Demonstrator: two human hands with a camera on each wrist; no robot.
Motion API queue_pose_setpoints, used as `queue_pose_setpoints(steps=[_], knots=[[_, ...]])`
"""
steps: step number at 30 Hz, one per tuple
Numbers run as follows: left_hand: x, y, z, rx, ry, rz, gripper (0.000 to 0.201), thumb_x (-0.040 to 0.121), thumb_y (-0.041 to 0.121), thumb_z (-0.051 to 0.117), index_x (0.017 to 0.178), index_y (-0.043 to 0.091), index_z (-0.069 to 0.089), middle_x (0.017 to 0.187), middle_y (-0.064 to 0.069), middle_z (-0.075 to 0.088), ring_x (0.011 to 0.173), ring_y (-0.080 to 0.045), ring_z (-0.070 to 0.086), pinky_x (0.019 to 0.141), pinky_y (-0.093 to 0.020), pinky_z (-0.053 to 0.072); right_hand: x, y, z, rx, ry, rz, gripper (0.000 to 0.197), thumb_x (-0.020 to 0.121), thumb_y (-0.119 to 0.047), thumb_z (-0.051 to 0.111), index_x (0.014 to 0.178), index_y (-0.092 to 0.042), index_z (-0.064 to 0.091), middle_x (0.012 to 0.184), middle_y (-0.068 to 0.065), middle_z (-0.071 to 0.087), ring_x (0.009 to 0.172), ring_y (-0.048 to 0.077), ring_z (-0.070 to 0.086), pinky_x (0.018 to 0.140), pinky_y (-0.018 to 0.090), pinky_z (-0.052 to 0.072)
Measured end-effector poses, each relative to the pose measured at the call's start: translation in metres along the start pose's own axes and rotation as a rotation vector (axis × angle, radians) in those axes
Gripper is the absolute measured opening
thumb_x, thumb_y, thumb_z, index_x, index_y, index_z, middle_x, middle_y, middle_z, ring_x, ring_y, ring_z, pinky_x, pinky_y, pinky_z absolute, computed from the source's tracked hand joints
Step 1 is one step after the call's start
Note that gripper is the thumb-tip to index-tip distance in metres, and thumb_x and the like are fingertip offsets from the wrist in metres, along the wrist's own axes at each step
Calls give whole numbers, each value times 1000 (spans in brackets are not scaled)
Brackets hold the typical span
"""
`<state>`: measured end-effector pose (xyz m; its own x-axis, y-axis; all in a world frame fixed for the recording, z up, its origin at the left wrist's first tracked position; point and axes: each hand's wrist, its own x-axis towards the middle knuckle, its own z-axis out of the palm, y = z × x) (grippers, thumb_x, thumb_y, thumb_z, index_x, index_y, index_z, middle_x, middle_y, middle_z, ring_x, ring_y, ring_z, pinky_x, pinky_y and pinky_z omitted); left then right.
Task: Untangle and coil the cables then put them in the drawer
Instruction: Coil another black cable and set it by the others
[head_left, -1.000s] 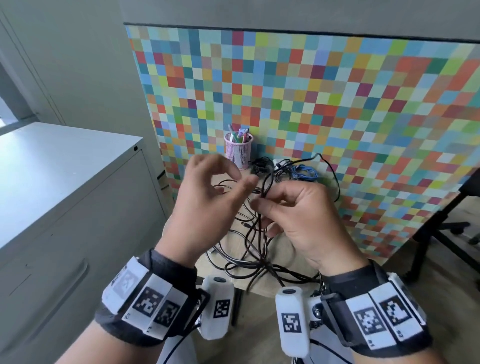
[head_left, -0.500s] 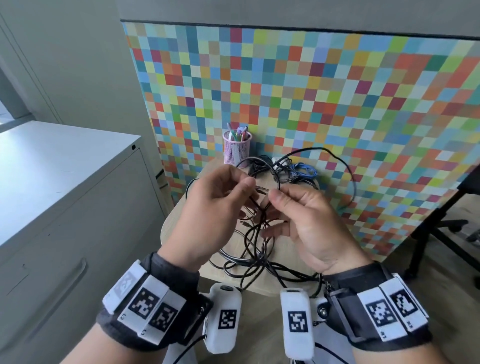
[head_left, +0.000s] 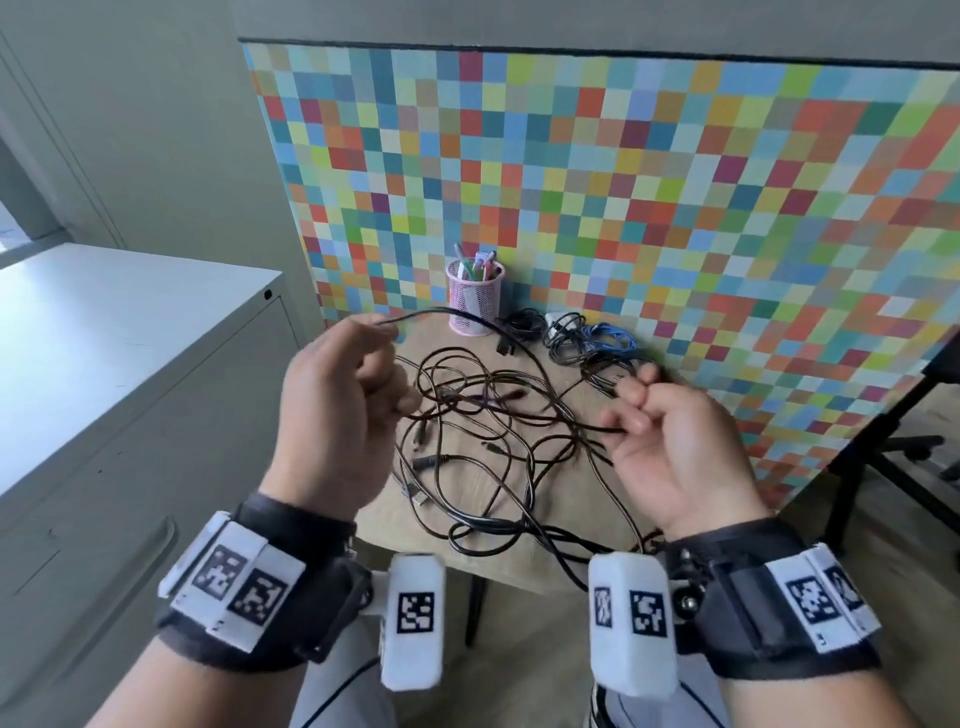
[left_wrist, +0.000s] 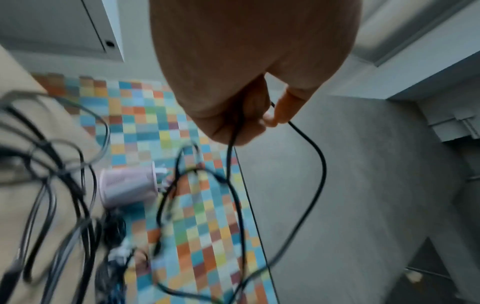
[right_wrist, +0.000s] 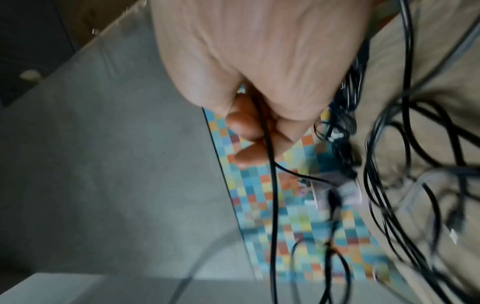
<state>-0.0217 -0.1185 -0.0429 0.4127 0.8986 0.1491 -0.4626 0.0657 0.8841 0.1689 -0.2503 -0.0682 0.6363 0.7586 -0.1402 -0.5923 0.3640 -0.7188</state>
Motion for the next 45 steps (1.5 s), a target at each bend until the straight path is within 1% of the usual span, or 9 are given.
queue_pose_setpoints(steps=[8, 13, 18, 21, 25, 29, 32, 37, 45], knots=[[14, 6, -19, 116, 230, 58, 35, 88, 8, 45, 67, 22, 20, 61, -1, 14, 51, -19, 11, 51, -35, 8, 10, -14, -19, -185, 295, -202, 66, 90, 16, 30, 139, -26, 46, 99, 12, 73, 46, 12, 33, 43, 23, 35], [24, 15, -33, 140, 417, 188, 38, 99, 17, 42, 63, 21, 34, 57, -1, 29, 42, -17, 21, 43, -24, 17, 19, -18, -36, -59, 466, -258, 67, 93, 14, 26, 136, -26, 58, 121, 14, 73, 49, 11, 43, 47, 22, 39], [29, 20, -45, 474, 385, 419, 33, 92, 12, 41, 65, -6, 36, 64, -30, 31, 59, -41, 25, 52, -40, 18, 24, -20, -45, -195, 535, -279, 68, 90, 16, 27, 136, -18, 64, 122, 4, 73, 44, 10, 42, 45, 21, 39], [32, 23, -49, 659, 302, 441, 29, 93, 10, 40, 68, -4, 37, 60, -11, 37, 58, -19, 35, 53, -33, 25, 25, -23, -47, -419, 540, -264, 66, 92, 15, 30, 138, -18, 65, 113, -5, 71, 44, 10, 47, 51, 28, 44], [23, 23, -38, 757, 125, 443, 34, 103, 21, 40, 70, 13, 43, 63, 7, 43, 60, -10, 39, 57, -32, 32, 23, -20, -43, -724, 395, -305, 55, 94, 7, 49, 131, -27, 70, 124, -11, 66, 87, 8, 69, 74, 32, 58], [7, 17, -12, 657, -70, 434, 31, 104, 23, 40, 74, 17, 47, 66, 11, 43, 60, -9, 37, 57, -27, 30, 11, -9, -11, -1049, 191, -520, 42, 93, -3, 60, 112, -37, 74, 119, -29, 62, 103, -21, 57, 91, 5, 43], [-1, 15, 5, 546, -142, 418, 28, 103, 22, 42, 76, 17, 49, 65, 12, 39, 57, -10, 31, 54, -25, 26, -3, 3, 17, -1103, -172, -428, 30, 95, -25, 71, 123, -35, 70, 127, -21, 67, 121, -10, 58, 107, 21, 44], [-2, 27, 11, 573, -171, 474, 28, 104, 25, 40, 79, 15, 49, 65, 12, 38, 56, -12, 31, 55, -31, 24, -21, 39, 37, -1615, -573, -120, 27, 98, -43, 65, 123, -34, 70, 93, -16, 74, 86, -3, 67, 82, 25, 53], [18, 49, -38, 1304, 88, 340, 23, 100, 25, 42, 83, 22, 58, 82, 6, 62, 82, -27, 56, 69, -38, 40, 5, -6, 6, -899, -145, -183, 18, 100, -8, 62, 88, -9, 75, 45, -13, 48, 32, 3, 40, 34, 12, 27]])
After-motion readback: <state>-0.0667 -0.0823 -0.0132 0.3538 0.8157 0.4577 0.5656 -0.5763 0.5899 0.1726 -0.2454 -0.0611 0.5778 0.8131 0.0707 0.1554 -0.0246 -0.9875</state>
